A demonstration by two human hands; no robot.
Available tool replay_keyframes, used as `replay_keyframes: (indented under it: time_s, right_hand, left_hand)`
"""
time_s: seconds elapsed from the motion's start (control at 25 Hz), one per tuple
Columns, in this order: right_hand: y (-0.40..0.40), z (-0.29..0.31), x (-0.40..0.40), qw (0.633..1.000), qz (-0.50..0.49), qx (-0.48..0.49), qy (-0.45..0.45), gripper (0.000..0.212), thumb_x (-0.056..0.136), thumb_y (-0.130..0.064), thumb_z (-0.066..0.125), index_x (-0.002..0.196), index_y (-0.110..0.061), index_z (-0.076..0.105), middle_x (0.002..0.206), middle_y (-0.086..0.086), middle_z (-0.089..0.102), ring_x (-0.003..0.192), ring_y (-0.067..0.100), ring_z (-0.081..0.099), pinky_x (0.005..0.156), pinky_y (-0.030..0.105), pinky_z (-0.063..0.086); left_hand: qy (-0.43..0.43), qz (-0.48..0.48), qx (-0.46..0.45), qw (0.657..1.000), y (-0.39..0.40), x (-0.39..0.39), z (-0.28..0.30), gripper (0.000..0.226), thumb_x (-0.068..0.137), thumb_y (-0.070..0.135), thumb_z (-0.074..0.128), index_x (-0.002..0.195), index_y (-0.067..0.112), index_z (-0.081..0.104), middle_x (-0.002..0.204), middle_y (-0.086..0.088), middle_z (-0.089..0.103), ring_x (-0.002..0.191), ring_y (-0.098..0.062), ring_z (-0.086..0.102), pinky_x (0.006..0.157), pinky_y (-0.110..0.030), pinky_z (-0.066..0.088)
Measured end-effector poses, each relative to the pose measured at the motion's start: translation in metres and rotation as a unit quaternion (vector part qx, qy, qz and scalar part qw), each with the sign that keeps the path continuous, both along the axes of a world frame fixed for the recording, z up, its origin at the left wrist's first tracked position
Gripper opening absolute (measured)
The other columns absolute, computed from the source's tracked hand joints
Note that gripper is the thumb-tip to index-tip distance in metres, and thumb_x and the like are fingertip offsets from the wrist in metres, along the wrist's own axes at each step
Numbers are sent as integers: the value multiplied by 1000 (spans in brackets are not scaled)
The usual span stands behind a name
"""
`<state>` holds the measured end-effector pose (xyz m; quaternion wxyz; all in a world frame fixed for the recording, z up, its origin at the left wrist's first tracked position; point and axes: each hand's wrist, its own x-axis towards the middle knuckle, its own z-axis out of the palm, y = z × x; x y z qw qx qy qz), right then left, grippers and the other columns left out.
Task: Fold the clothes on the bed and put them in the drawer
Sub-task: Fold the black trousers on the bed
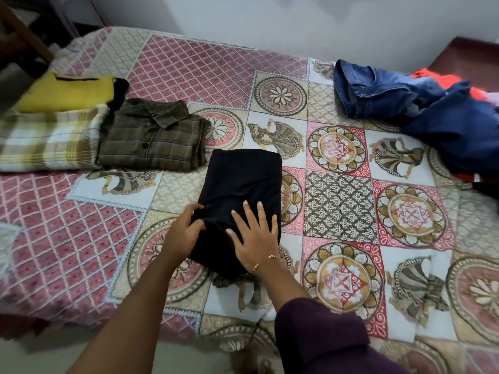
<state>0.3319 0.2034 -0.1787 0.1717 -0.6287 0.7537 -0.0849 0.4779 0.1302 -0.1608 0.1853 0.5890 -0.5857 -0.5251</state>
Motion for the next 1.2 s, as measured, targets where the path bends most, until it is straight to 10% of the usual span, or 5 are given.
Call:
replay_keyframes:
  time_s: [0.28, 0.4, 0.64, 0.88, 1.2]
  right_hand:
    - [21, 7, 27, 994, -102, 45, -14, 80, 76, -61, -7, 149, -35, 15, 159, -1, -5, 144, 37, -10, 107, 66, 8]
    - [27, 6, 40, 990, -135, 13, 28, 77, 86, -69, -1, 147, -30, 23, 157, 10, 15, 140, 47, 14, 99, 72, 22]
    - [28, -14, 55, 980, -79, -108, 147, 57, 89, -44, 35, 144, -34, 23, 150, 5, 28, 133, 43, 27, 91, 75, 24]
    - [53, -49, 76, 959, -137, -138, 204, 79, 68, -8, 34, 142, -34, 29, 152, 5, 27, 142, 36, 17, 94, 74, 21]
    - [56, -64, 86, 961, -159, -90, 210, 67, 88, -51, 33, 149, -34, 11, 158, 6, -4, 143, 38, 4, 98, 70, 23]
  left_hand:
    - [-100, -213, -87, 968, 11, 23, 3, 78, 78, 1, 69, 144, 14, 30, 142, -11, 39, 131, -24, 40, 105, -29, 35]
    - [-82, -188, -162, 965, 5, 17, 5, 68, 82, -5, 58, 143, 15, 35, 134, -10, 45, 123, -24, 45, 92, -23, 37]
    - [24, -27, 3, 999, -36, -6, 24, 30, 96, 16, 50, 124, 12, 59, 127, -5, 56, 116, -18, 51, 94, -25, 38]
    - [22, -112, 44, 992, -60, -25, 6, 63, 89, -10, 42, 144, 21, 37, 144, -5, 32, 131, -19, 36, 88, -21, 38]
    - [-156, -87, -121, 976, -34, -25, -3, 75, 90, 45, 56, 149, 20, 18, 141, -15, 32, 118, -37, 48, 91, -43, 42]
